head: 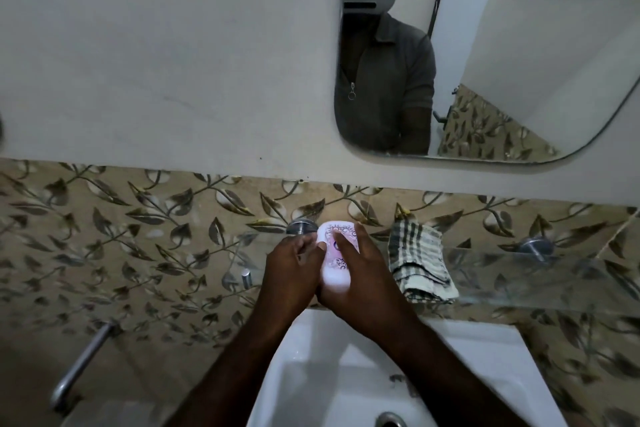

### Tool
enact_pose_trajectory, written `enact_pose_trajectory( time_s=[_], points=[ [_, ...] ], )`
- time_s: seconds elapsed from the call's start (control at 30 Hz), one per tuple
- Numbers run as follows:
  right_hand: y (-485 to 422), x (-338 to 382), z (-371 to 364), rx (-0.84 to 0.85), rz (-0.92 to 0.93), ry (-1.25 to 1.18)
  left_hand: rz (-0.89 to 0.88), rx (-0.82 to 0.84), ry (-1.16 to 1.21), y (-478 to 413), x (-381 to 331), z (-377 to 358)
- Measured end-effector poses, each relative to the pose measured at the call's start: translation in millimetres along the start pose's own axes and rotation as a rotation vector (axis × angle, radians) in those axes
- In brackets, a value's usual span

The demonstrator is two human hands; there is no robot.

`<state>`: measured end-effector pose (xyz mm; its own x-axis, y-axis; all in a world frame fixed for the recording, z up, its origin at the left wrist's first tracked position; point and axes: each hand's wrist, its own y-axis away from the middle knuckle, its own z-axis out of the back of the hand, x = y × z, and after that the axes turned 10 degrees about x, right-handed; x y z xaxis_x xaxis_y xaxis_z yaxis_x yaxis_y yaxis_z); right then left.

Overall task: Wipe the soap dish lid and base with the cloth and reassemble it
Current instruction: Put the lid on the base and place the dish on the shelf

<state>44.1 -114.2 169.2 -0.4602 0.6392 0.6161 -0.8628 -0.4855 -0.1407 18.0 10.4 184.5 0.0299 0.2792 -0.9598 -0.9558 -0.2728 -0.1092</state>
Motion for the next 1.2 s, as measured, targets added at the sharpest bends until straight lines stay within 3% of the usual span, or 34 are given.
enact_pose_trajectory(
  time_s=[0.1,0.37,0.57,0.7,0.77,0.8,0.93,1.03,1.1,1.2],
  points=[
    [-0.9,-0.7,-1.5,-0.054,-0.028,0.046,-0.041,0.067,-0.005,-2.6,0.2,-0.9],
    [-2.3,-0.1,2.2,-0.034,-0.041,0.069,-0.029,0.031,-0.028,-6.9,9.3,-5.8],
    [19.6,5.7,42.6,-0.204,0.028,0.206,-0.109,-0.137,0.032,-1.3,-1.7,-2.1],
    [41.7,-33.3,63.4,0.04,-0.174,0.441,-0.262,-0.174,0.097,18.0,-22.7,-17.0],
    [54.3,-50.8,59.3,0.144,-0.175,0.512,-0.339,-0.106,0.08,29.5,-30.8,-28.7],
    [58.9,-55.8,58.0,0.119,-0.128,0.513,-0.368,-0.061,0.067,34.7,-33.4,-35.5],
    [79.8,-68.6,67.9,-0.14,-0.018,0.253,-0.424,0.163,0.039,56.6,-32.4,-61.9],
    [113.7,-50.6,97.6,-0.3,-0.114,-0.109,-0.454,0.314,-0.042,77.3,-26.8,-69.0],
    [141.4,-39.8,121.5,-0.347,-0.158,-0.437,-0.399,0.44,-0.061,95.6,-27.4,-74.9],
    [172.0,-56.5,142.4,-0.293,-0.185,-0.94,-0.183,0.611,0.13,114.8,-33.8,-98.5]
  ],
)
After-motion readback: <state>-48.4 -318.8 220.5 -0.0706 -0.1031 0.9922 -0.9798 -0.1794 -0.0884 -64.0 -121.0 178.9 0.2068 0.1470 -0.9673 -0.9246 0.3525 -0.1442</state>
